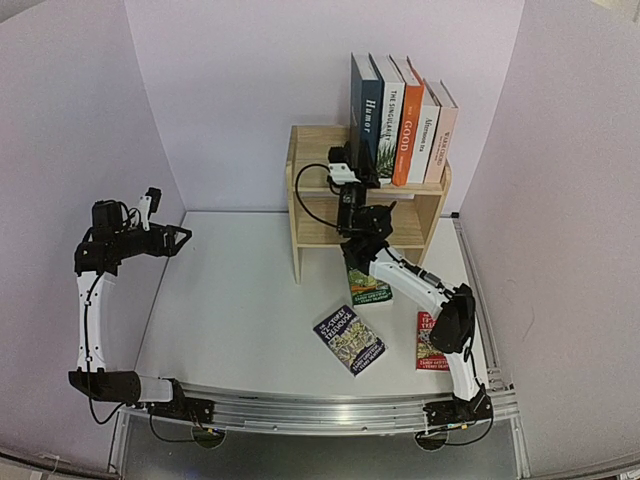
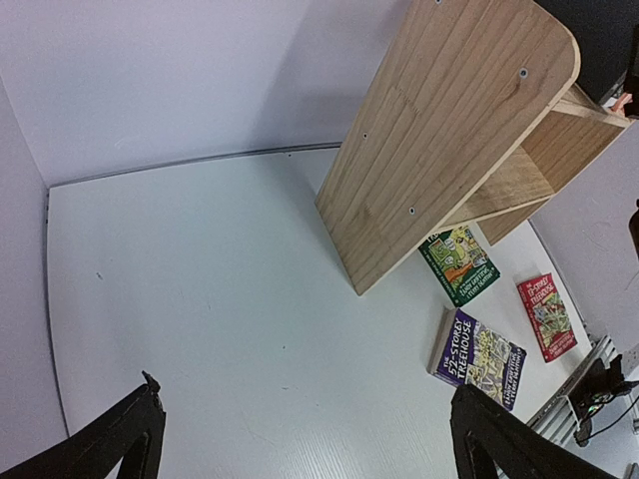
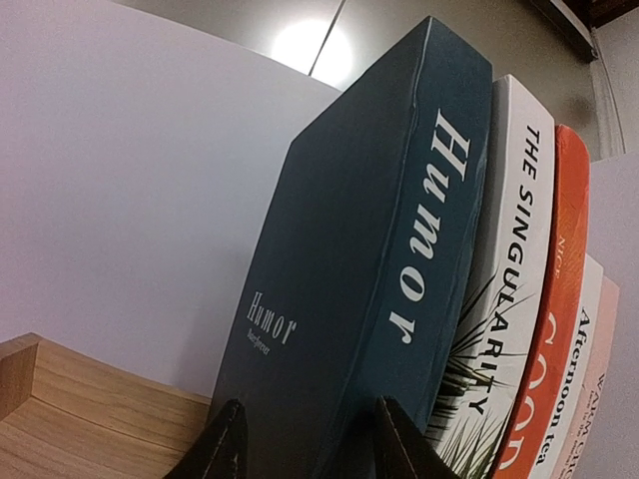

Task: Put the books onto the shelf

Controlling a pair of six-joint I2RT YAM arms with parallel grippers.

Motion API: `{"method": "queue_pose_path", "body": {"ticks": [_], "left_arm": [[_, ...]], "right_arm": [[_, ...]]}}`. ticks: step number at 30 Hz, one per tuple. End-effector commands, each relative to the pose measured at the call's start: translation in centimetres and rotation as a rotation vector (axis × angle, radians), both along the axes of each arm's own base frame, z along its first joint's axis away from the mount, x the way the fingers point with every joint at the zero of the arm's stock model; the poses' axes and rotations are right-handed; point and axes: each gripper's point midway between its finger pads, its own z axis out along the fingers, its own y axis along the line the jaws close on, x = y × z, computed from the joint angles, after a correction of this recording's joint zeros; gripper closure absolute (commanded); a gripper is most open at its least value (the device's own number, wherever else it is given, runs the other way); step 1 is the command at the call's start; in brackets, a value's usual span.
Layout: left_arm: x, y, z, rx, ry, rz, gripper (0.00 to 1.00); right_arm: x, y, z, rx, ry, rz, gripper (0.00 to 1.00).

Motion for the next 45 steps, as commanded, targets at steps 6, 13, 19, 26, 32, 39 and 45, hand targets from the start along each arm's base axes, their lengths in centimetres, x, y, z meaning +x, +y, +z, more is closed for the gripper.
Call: {"method": "queue_pose_path", "body": {"ticks": [6,13,19,26,32,39,45], "left_arm": [[-0.7,-0.3,0.5,0.014,-0.033,-0.019,0.01],[-0.7,-0.3,0.2,0.012,-0.024,-0.022,0.0],[-0.8,-0.4,0.3,0.01,-0.026,-0.026,0.0],[-0.9,-0.5,0.3,0.012,-0.029,-0.03,0.0],[-1.1,-0.6,-0.2,0.013,-0.015,-0.036,0.0],[-1.6,-1.1,-1.6,-0.008,0.034,-0.048,0.0],[-2.4,-2.3,-4.3,-0.032,0.102,-0.07,0.0]], "right_arm": [[-3.2,-2.1,3.3,0.086,-0.057,-0.008,0.57],[-4.0,-1.9,3.9,0.088,-0.068,0.003,0.56],[-4.1,-2.2,4.4,0.102,-0.077,0.0,0.55],[-4.7,-2.0,4.8,0.108,-0.087,0.009,0.55],[-6.5,-1.1,5.2,0.12,-0.073,0.043,0.51],[-10.8,6.2,1.7,-0.068,0.187,0.415,0.43],[-15.7,9.6,-10.3,-0.155,0.719,0.862,0.42]]}}
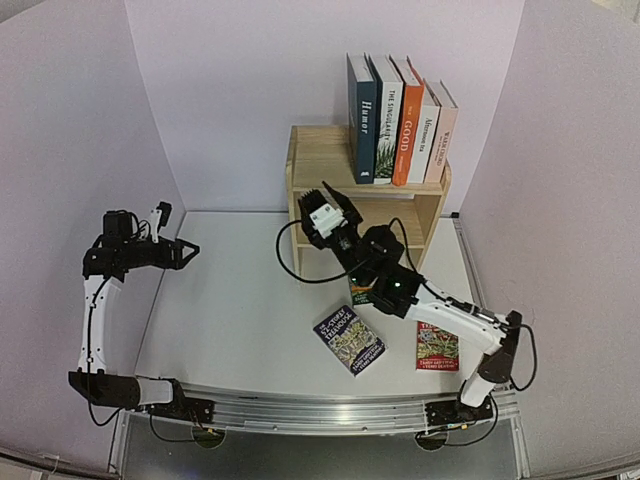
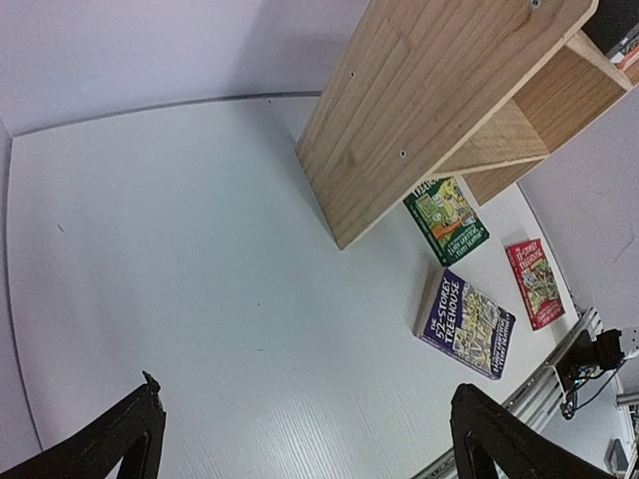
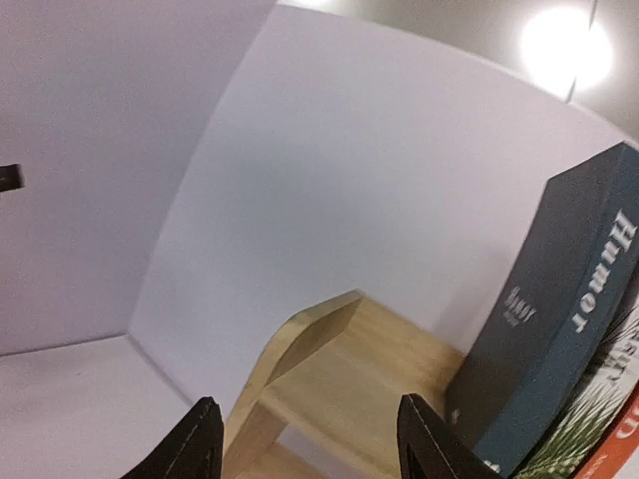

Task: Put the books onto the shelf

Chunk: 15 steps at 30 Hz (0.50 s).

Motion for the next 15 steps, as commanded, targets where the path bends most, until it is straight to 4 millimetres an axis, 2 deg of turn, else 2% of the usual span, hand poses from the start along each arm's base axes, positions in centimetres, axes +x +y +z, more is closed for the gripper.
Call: {"method": "queue_pose_path", "body": {"ticks": [1,3,5,7,8,13,15], "left_arm": [[-1.4,-1.5,-1.1,-0.034,0.021,-0.038,0.0],[-1.8,-2.0,-2.4,-0.044,0.047,-0.053,0.0],[-2.5,-3.3,-3.6,-0.048,0.072,-0.097,0.0],[-3.1,-3.9,-4.9,-0.051,0.099,-0.122,0.0],[-3.2,-4.1,-5.6,-0.054,0.116,-0.129,0.0],[-3.8,-5.2,-8.4,-0.072,0.192,-0.163,0.0],[-4.0,-5.6,-9.0,-0.083,0.211,-0.176,0.0]], "right_arm": [[-4.1,0.0,-9.4,-0.053,0.487,0.29,0.42],[-5.7,-0.5,-12.6,-0.049,0.626,0.338,0.4],[-6.9,-1.6,-17.0,-0.067,0.768,0.333,0.38],[-7.7,-3.5,-21.4,-0.047,0.911,0.264,0.34],[-8.0,-4.4,-22.7,-0.031,0.96,0.235,0.3],[-9.6,-8.6,-32.8,-0.01,1.27,0.067,0.12],[-9.2,-10.3,-36.2,0.019,1.399,-0.002,0.09]]}}
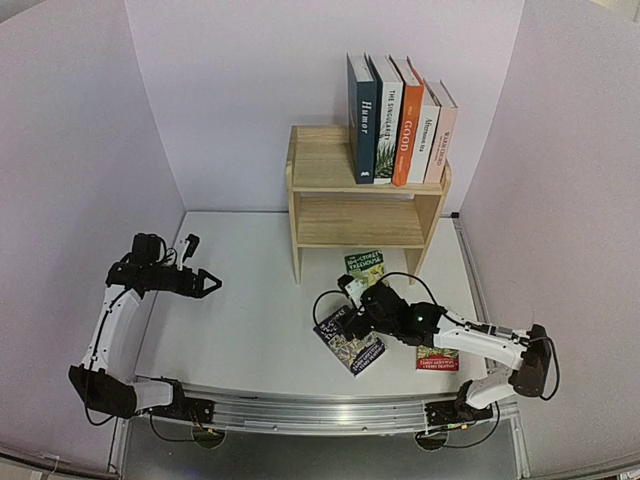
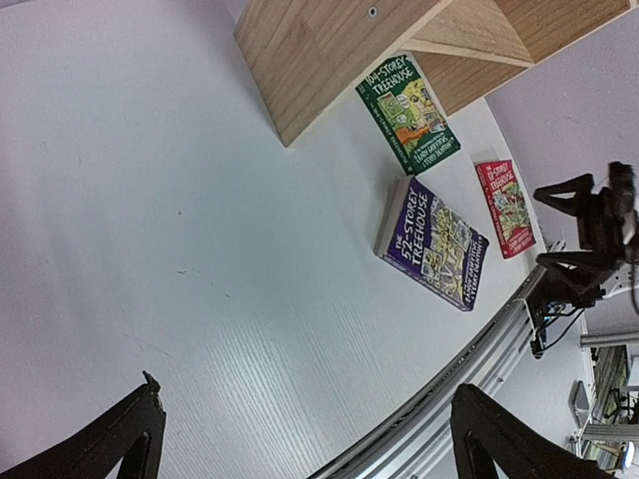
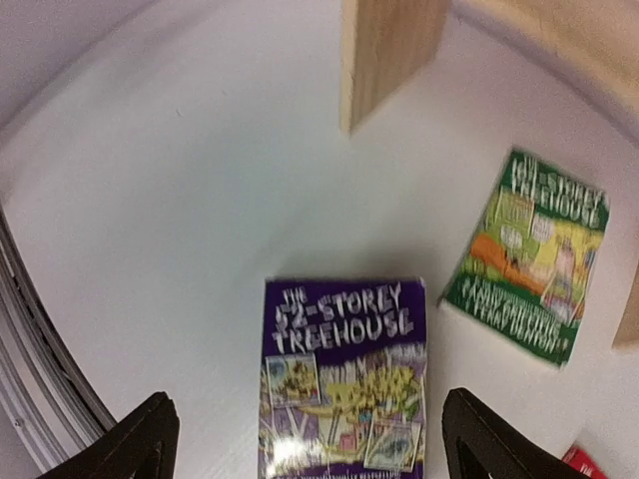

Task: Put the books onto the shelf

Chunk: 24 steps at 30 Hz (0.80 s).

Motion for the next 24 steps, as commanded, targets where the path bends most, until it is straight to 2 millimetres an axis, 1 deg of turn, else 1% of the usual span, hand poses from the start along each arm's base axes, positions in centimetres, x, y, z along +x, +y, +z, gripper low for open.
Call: {"method": "queue_pose_path", "body": {"ticks": [1,3,5,7,11,12,17,19,20,21,24], "left_arm": [[-0.3,-1.3,-0.1,-0.047,-0.01,-0.041,0.0],[-0.4,-1.6,-0.6,-0.051,0.0,-0.049,0.0],[-0.5,-1.8,-0.9,-0.054,0.005,-0.054,0.0],[-0.5,-2.0,-1.0,-0.06,0.005,-0.058,0.0],[-0.7,-2.3,-1.2,-0.076,0.009,-0.056,0.0],[-0.7,-2.3,-1.2,-0.078,0.01,-0.056,0.0],[-1.1,-2.2,-1.4,-0.082,0.01,-0.053,0.01],[-1.2,-2.3,-1.4,-0.088,0.013,-0.055,0.01],[-1.2,-2.3,-1.4,-0.09,0.015,-0.055,0.01],[-1.3,-2.3,-1.4,-0.091,0.013,-0.055,0.01],[-1.2,-2.3,-1.3,-0.089,0.005,-0.057,0.01]], "right_arm": [[-0.7,-4.6,-7.2,0.001,0.377,-0.231,0.08],[-0.1,-6.3,-9.7,-0.028,0.461,-0.299,0.06],[0.5,-7.3,-11.4,-0.04,0.523,-0.329,0.03],[1.5,-8.1,-12.5,-0.041,0.571,-0.356,0.02],[2.5,-7.4,-14.8,-0.02,0.712,-0.325,0.02],[2.5,-7.0,-15.6,-0.03,0.742,-0.306,0.03],[3.1,-6.2,-18.5,-0.092,0.795,-0.276,0.05],[2.8,-5.4,-19.6,-0.093,0.845,-0.245,0.07],[2.5,-4.9,-20.0,-0.086,0.874,-0.221,0.1],[2.1,-4.5,-20.4,-0.079,0.903,-0.202,0.14],[0.8,-3.8,-21.6,-0.06,1.001,-0.171,0.34]]}}
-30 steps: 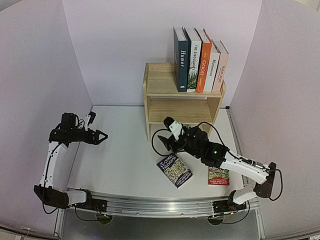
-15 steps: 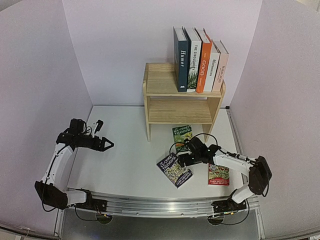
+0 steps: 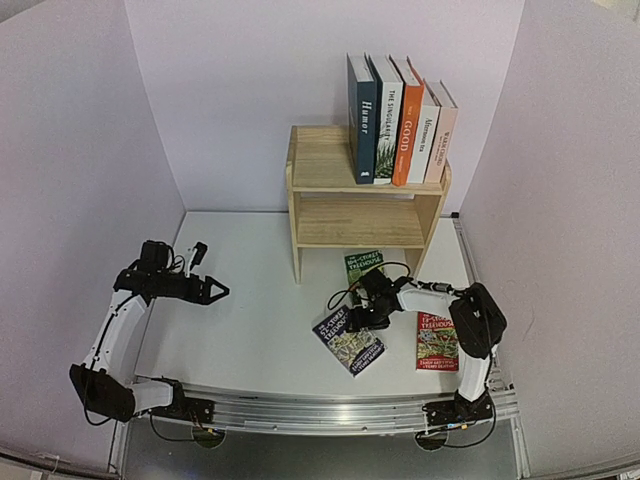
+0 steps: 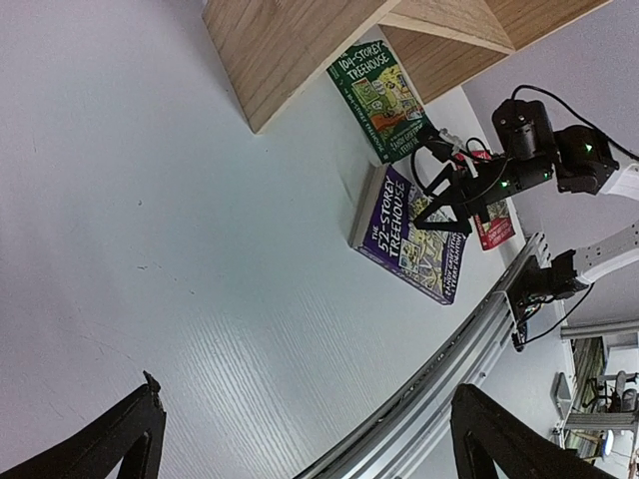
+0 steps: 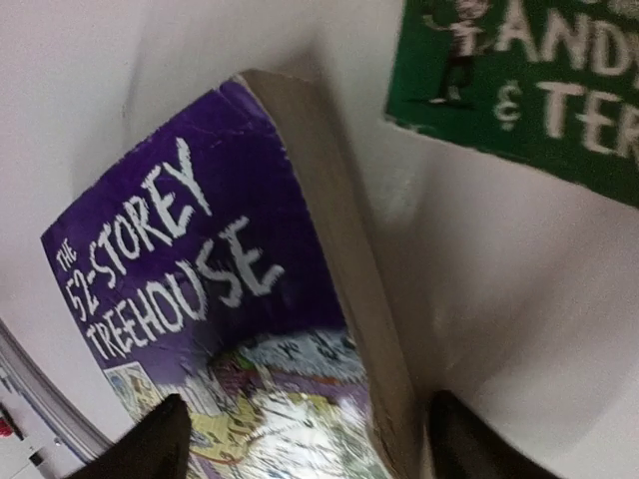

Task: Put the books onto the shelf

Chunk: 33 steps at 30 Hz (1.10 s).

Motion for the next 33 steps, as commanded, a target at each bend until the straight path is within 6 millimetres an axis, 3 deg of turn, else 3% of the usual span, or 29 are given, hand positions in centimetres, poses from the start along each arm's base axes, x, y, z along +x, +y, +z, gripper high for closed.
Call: {"method": "queue_pose_path", "body": {"ticks": [1,4,6,10,14,19,22,26,33], "left_arm": [[-0.1,-0.4,1.1,-0.027,-0.049,-0.013,0.01],[-0.1,-0.4,0.8,-0.026,-0.042,-0.016,0.01],[-0.3,-0.6,0.5,-0.023,-0.033,-0.022,0.01],[-1.4,-1.6,-1.2,-0.009,0.006,-0.081,0.0],[-3.9,-4.3,-4.0,0.029,0.055,-0.252,0.0],[-7.5,-7.9,-7.7,0.061,0.22,-0.532,0.0],[-5.9,-9.9,-8.0,0.008,0.188,-0.581,0.0],[-3.5,-12.6,-6.7,-0.076,0.056,-0.625,0.0],[-4.5,-13.3,-9.3,-0.128,0.162,-0.748,0.0]], "right_arm": [[-3.1,1.5,-2.1,0.075,0.191,0.053,0.45],[-4.0,2.2,-2.0,0.087,0.191,0.086,0.83],[-3.9,3.1,-1.0,0.103,0.146,0.115,1.0],[-3.7,6.4,2.8,0.137,-0.021,0.23,1.0],[-3.6,9.5,7.1,0.178,-0.228,0.318,1.0],[-3.1,11.3,10.5,0.21,-0.374,0.341,1.0],[-3.4,12.5,11.8,0.236,-0.432,0.369,1.0],[-3.6,13.3,13.6,0.289,-0.47,0.369,1.0],[-4.1,13.3,18.5,0.376,-0.569,0.377,1.0]]}}
